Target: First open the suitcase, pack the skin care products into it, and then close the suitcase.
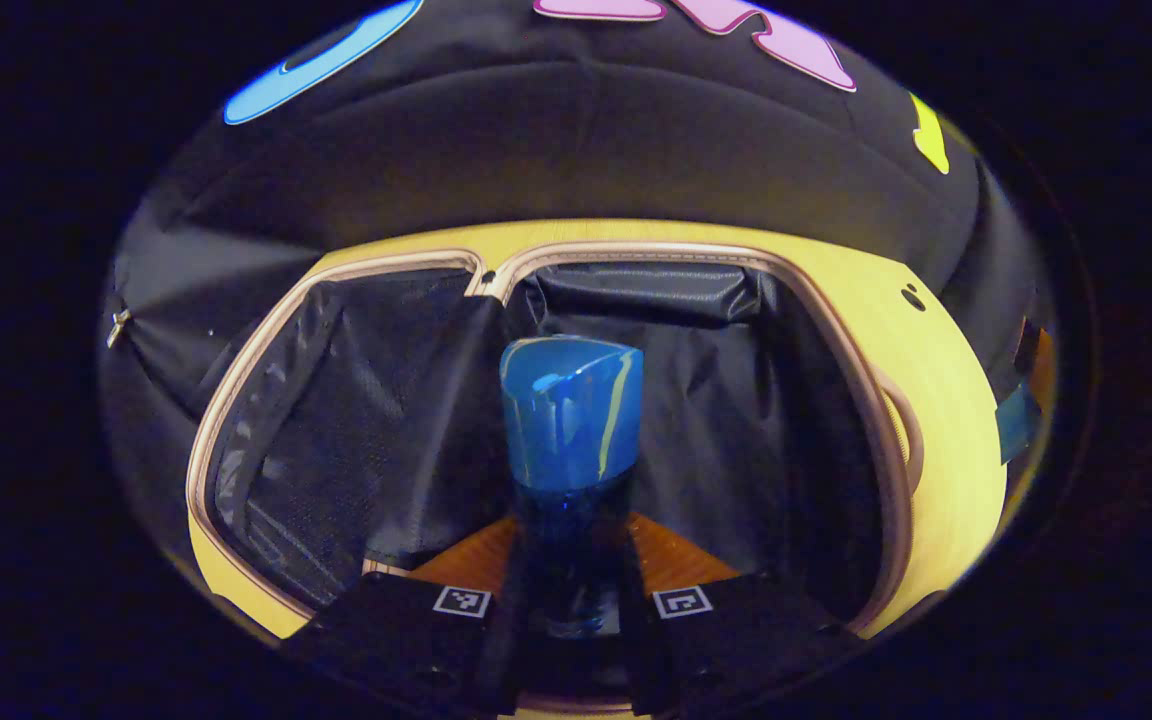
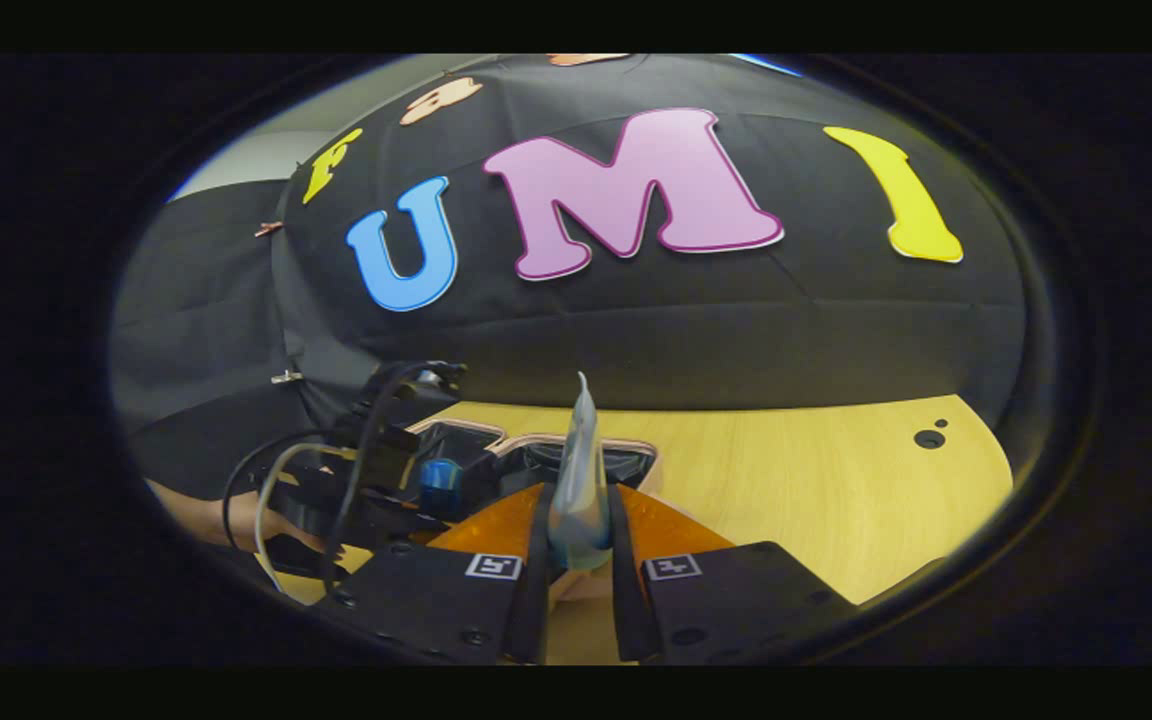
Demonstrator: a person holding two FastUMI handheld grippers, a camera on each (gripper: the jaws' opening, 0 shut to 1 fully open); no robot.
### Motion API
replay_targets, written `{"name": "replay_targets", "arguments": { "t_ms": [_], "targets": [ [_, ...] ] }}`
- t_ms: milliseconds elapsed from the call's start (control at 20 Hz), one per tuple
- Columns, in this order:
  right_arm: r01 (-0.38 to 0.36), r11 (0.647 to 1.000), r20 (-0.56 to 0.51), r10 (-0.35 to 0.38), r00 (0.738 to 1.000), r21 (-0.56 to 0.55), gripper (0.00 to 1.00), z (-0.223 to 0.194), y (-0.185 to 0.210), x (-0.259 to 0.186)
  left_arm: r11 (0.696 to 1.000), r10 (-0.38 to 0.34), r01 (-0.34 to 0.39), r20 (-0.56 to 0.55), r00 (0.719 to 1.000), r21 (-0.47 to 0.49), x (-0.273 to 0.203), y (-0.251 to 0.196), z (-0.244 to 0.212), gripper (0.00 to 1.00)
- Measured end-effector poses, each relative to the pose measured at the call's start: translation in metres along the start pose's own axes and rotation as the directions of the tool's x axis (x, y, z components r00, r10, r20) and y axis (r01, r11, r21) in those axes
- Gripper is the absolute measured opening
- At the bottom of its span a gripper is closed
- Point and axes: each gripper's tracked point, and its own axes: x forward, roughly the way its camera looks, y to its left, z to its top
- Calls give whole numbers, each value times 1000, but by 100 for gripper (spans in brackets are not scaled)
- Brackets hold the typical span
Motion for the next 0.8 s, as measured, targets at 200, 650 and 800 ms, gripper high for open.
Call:
{"name": "replay_targets", "arguments": {
  "t_ms": [200,650,800],
  "targets": [
    [10,1000,-34,-9,999,28,24,-6,15,11,1000,6,-7,-81,997,-10,12,2,1,44],
    [62,997,-180,-54,982,42,29,-34,30,42,1000,-8,9,130,991,-9,-44,15,52,85],
    [95,995,-267,-82,960,34,30,-57,35,51,998,53,-56,275,960,1,-95,48,65,99]
  ]
}}
